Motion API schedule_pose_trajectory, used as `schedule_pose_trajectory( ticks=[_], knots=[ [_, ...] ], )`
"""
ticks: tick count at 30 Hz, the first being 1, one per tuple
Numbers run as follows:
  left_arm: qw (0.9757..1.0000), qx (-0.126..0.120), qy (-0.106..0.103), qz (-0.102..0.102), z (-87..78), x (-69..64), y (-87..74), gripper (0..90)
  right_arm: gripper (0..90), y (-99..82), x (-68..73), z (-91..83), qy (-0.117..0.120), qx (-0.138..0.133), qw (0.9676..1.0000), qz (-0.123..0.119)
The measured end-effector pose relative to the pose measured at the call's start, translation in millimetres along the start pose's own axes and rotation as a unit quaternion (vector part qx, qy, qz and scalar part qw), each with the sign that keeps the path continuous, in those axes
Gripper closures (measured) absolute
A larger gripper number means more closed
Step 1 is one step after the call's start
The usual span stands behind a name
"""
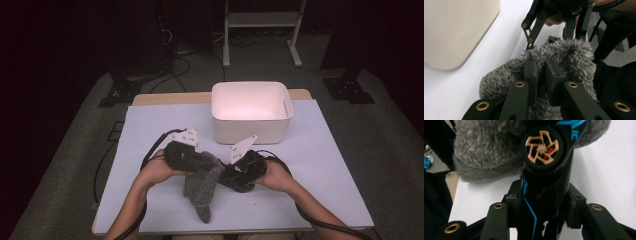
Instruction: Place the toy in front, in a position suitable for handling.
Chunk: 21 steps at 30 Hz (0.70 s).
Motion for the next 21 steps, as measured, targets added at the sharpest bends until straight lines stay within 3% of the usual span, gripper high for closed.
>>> schedule_pose_trajectory(
  ticks=[5,7,9,11,21],
  knots=[
    [0.9995,0.025,-0.007,0.015,14.0,-5.1,7.7,80.5,55.3,-10.3,0.4,-7.1,-0.009,-0.006,0.9999,-0.007],
    [0.9995,0.024,-0.010,0.020,22.8,-6.1,8.3,80.5,55.3,-19.8,2.3,-9.5,-0.011,-0.009,0.9999,-0.004],
    [0.9998,0.004,-0.016,0.012,25.2,-6.6,13.9,80.6,55.3,-24.4,1.3,-13.5,-0.016,-0.025,0.9996,0.003],
    [0.9997,0.008,-0.016,0.018,28.7,-6.7,18.4,80.7,55.3,-26.8,0.7,-16.7,-0.015,-0.031,0.9994,0.007],
    [0.9983,0.022,-0.032,0.043,38.7,-17.4,41.0,80.7,54.4,-29.9,1.0,-31.3,-0.014,0.016,0.9998,0.002]
  ],
)
Point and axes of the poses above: each handheld gripper's, and its own axes: z roughly forward along the jaws, y roughly out of its top, x roughly to its left, the point moved 8 cm from there along z, roughly forward along the jaws, and after that the axes turned 7 degrees about -y, right-handed, at the moved point
